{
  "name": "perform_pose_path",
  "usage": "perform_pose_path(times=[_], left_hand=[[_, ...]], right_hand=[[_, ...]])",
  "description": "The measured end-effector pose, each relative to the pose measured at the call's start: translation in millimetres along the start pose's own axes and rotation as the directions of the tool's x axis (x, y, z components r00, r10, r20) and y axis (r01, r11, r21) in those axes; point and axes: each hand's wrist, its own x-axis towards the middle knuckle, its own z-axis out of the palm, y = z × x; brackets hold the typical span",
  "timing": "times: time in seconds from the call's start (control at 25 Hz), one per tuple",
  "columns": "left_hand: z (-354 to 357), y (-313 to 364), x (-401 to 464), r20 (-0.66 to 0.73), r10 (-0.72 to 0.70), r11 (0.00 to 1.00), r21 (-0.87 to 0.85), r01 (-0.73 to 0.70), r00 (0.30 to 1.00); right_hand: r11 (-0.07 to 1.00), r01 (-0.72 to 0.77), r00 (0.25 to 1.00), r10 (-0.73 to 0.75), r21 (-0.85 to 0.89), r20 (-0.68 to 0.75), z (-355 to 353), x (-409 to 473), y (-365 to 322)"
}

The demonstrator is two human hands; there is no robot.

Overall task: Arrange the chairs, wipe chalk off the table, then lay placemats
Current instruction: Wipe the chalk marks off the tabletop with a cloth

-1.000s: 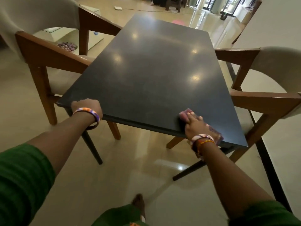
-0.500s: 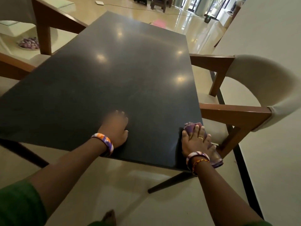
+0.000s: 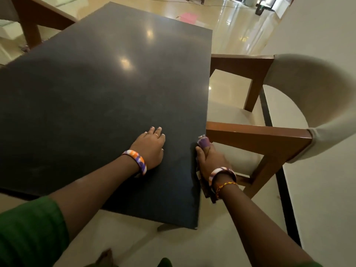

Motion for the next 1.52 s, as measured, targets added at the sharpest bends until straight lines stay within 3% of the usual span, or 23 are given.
perform_pose_path(times=[0.08,0.2,0.36,0.44,0.52,0.64,0.84,1.08,1.24,1.36,1.44,1.52], left_hand=[[0,46,12,0.011,-0.039,0.999,-0.034,0.04,0.999],[0,103,24,0.019,-0.152,0.979,-0.132,0.153,0.988],[-2,169,36,-0.007,-0.292,0.88,-0.394,0.266,0.956],[-6,196,45,-0.032,-0.327,0.84,-0.467,0.275,0.944],[-12,221,61,-0.058,-0.349,0.821,-0.501,0.275,0.935],[-19,257,99,-0.113,-0.387,0.794,-0.546,0.269,0.915],[-35,328,177,-0.143,-0.483,0.749,-0.578,0.323,0.864],[-54,389,271,0.204,-0.386,0.755,-0.491,0.435,0.9],[-75,411,324,0.283,-0.415,0.719,-0.48,0.503,0.864],[-94,431,356,0.284,-0.515,0.525,-0.641,0.559,0.809],[-106,447,376,0.306,-0.582,0.342,-0.748,0.569,0.753],[-117,464,393,0.327,-0.637,0.238,-0.778,0.581,0.698]], right_hand=[[0.956,0.224,0.974,-0.218,-0.191,0.055,-28,13,28],[0.724,0.505,0.849,-0.514,-0.469,0.121,-75,22,60],[0.3,0.705,0.521,-0.834,-0.643,0.183,-143,49,96],[0.101,0.683,0.372,-0.9,-0.724,0.225,-169,67,104],[-0.036,0.722,0.27,-0.905,-0.691,0.329,-191,87,110],[-0.157,0.731,0.199,-0.882,-0.664,0.428,-215,124,128],[-0.187,0.742,0.162,-0.882,-0.644,0.443,-252,200,197],[-0.196,0.688,0.223,-0.859,-0.699,0.461,-310,310,248],[-0.17,0.797,0.134,-0.885,-0.579,0.445,-329,371,244],[-0.098,0.878,0.078,-0.937,-0.469,0.341,-345,411,238],[-0.025,0.955,0.073,-0.947,-0.296,0.314,-356,441,241],[0.065,0.995,0.086,-0.941,-0.073,0.327,-365,467,243]])
